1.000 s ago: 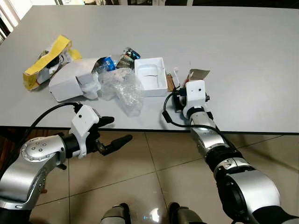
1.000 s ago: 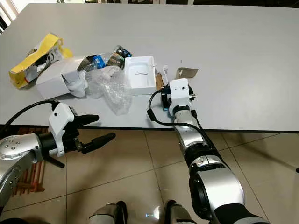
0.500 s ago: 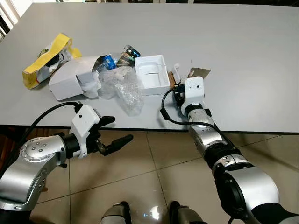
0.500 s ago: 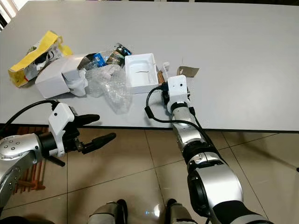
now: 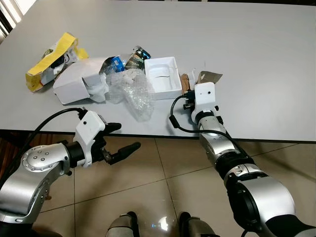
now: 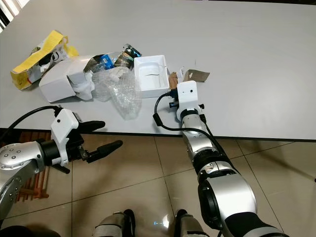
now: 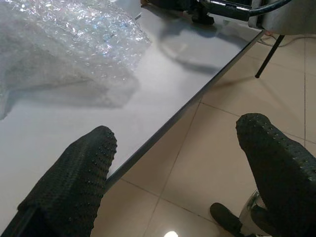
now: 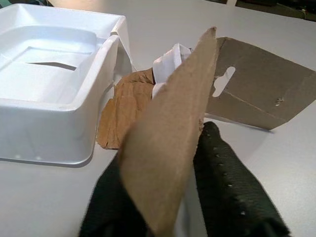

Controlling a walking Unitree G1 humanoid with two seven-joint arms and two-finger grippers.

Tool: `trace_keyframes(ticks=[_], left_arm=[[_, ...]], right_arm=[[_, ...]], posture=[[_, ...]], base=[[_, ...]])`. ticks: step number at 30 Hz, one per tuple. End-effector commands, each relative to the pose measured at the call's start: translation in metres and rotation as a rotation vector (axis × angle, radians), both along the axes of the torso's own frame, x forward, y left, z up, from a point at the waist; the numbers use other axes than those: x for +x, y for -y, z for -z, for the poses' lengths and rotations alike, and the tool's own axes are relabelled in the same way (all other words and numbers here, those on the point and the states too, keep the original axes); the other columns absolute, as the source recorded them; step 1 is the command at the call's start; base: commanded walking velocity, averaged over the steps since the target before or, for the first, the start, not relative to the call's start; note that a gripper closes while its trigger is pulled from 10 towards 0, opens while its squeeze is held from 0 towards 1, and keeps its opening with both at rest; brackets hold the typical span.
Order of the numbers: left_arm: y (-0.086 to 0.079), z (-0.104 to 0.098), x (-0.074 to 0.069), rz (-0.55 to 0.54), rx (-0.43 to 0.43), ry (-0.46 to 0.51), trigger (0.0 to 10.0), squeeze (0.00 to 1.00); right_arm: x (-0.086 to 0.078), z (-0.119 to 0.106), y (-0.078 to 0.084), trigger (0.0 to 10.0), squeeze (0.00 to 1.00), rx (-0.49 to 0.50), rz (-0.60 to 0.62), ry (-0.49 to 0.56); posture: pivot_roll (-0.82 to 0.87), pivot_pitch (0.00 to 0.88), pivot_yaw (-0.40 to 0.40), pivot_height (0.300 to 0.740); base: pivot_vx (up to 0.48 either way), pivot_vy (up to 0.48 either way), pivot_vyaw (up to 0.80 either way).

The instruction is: Picking trash to rubbish bin

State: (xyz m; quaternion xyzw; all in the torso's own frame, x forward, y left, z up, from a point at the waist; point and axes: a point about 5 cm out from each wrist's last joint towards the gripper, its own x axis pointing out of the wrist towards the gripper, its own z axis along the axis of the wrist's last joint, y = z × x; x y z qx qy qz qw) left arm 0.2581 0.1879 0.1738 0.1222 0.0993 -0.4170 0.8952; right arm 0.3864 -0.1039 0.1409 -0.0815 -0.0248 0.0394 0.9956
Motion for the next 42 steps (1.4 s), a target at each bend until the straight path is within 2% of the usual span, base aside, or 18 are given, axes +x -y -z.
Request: trace_keyframes(ticks=[1,27,28,29,30,32,33,42], left_arm=[[-0.003,-0.001,-0.003,-0.004,0.001,-0.005,10.0,0.0],[-0.002,-0.001,0.0,-0.003,0.003,-0.003,10.0,0.0],[-0.002,-0.001,0.0,-0.003,0.003,-0.002,10.0,0.0],[-0.001,-0.001,0.0,-0.003,0.002,-0.001,10.0,0.0],[-0.001,-0.001,0.001,-0.004,0.001,0.001,10.0,0.0],[-0.001,-0.001,0.001,-0.004,0.0,0.002,10.0,0.0],[-0.001,-0.001,0.002,-0.005,-0.001,0.004,10.0,0.0],[0.005,0.0,0.007,-0.001,-0.017,0.016,10.0,0.0]], right_arm=[[0.0,0.001,-0.002,0.0,0.0,0.006,0.003,-0.003],[0.0,0.001,0.002,0.0,0.0,-0.006,0.022,0.001],[0.0,-0.001,0.002,0.9,0.0,-0.014,0.023,0.012],[0.001,-0.002,0.002,4.3,0.0,-0.024,0.026,0.023],[0.001,-0.005,0.003,8.4,0.0,-0.04,0.032,0.041],[0.002,-0.007,0.004,8.4,0.0,-0.046,0.037,0.053],[0.002,-0.008,0.005,10.0,0.0,-0.051,0.044,0.062],[0.003,-0.018,0.014,10.0,0.0,-0.092,0.058,0.134]], posture=[[0.23,0.237,0.019,0.74],[0.24,0.223,0.021,0.74],[0.24,0.221,0.021,0.74],[0.23,0.218,0.02,0.74],[0.23,0.216,0.02,0.74],[0.23,0.216,0.02,0.74],[0.23,0.21,0.018,0.74],[0.21,0.192,0.013,0.74]], base=[[0.0,0.0,0.0],[0.0,0.0,0.0],[0.0,0.0,0.0],[0.0,0.0,0.0],[0.0,0.0,0.0],[0.0,0.0,0.0],[0.0,0.0,0.0],[0.0,0.0,0.0]])
